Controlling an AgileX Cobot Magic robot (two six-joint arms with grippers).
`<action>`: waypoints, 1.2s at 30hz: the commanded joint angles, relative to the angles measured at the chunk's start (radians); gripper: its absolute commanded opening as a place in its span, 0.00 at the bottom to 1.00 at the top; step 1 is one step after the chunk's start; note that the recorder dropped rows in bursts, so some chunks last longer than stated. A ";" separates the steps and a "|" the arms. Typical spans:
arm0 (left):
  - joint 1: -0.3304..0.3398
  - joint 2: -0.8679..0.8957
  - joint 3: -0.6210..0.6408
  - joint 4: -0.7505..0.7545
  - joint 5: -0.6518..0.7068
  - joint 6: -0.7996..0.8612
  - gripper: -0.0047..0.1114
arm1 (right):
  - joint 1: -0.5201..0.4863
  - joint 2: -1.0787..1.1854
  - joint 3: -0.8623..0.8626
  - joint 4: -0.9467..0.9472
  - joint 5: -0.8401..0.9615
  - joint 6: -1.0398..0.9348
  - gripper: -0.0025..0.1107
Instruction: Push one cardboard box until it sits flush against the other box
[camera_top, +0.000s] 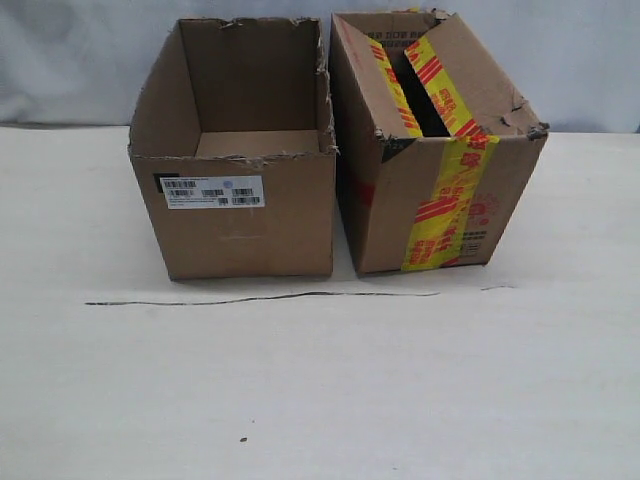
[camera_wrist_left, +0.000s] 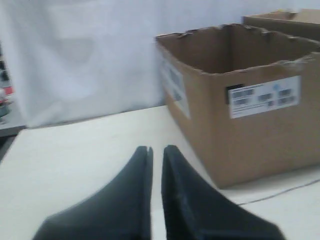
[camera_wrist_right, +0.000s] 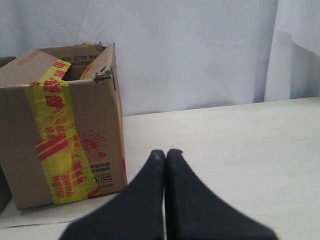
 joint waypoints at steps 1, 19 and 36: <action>0.228 -0.099 0.002 0.069 0.190 -0.082 0.04 | -0.005 -0.004 0.005 0.002 0.003 -0.004 0.02; 0.245 -0.099 0.002 0.045 0.080 -0.083 0.04 | -0.005 -0.004 0.005 0.002 0.003 -0.004 0.02; 0.224 -0.099 0.002 0.042 0.085 -0.083 0.04 | -0.005 -0.004 0.005 0.002 0.003 -0.004 0.02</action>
